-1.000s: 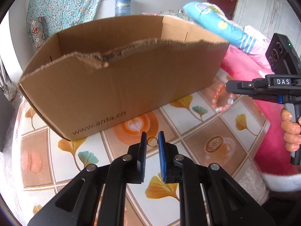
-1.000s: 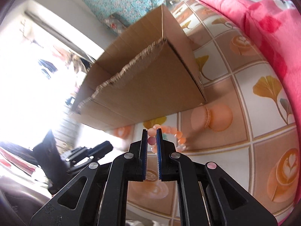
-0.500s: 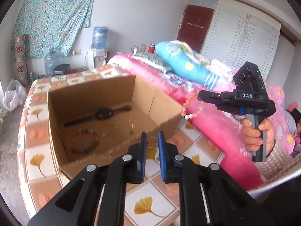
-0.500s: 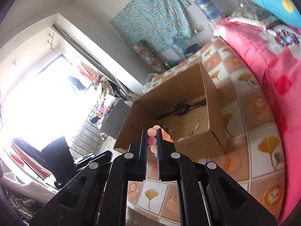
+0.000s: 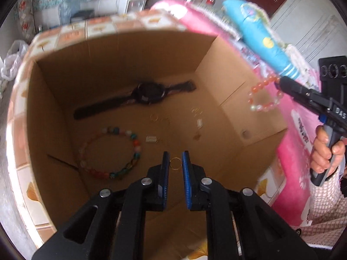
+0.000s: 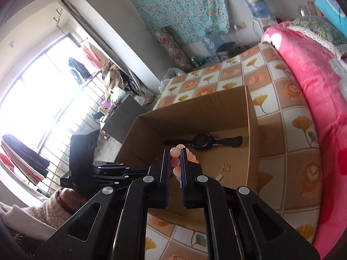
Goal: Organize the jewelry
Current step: 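Lift the bracelet with the right tool and carry it over the box, then lower the bracelet into the box and open the right tool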
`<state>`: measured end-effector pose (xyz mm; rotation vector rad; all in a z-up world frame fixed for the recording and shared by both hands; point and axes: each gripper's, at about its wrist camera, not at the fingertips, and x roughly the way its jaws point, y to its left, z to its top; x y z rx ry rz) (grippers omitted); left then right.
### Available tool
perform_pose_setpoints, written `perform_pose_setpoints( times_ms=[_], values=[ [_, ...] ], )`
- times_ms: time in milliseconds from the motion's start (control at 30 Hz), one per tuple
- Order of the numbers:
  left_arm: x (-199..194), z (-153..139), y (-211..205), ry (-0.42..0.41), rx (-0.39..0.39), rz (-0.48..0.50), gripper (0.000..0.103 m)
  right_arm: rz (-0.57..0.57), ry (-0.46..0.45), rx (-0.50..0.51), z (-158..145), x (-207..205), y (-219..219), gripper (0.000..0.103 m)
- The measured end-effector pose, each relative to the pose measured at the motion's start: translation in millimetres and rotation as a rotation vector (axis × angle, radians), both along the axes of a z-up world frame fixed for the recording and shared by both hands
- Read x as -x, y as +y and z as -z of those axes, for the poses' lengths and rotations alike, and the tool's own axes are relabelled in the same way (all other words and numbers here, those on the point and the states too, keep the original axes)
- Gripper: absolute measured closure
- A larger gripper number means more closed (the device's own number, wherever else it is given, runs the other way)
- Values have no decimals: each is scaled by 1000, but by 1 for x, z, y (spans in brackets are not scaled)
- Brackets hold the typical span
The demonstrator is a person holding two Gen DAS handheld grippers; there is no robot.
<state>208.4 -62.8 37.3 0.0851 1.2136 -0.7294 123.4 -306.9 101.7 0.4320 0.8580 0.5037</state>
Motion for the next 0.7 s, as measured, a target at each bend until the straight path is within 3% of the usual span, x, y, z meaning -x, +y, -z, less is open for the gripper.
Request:
perform_pose_setpoints(
  times_ms=[333, 500, 700],
  values=[
    [-7, 16, -21, 58, -150, 80, 91, -59, 78, 127, 5, -14, 8, 96],
    [-9, 12, -10, 51, -110, 42, 80, -67, 92, 157, 3, -12, 7, 96],
    [-3, -6, 12, -24, -23, -16, 79, -67, 118, 195, 3, -10, 9, 96]
  ],
)
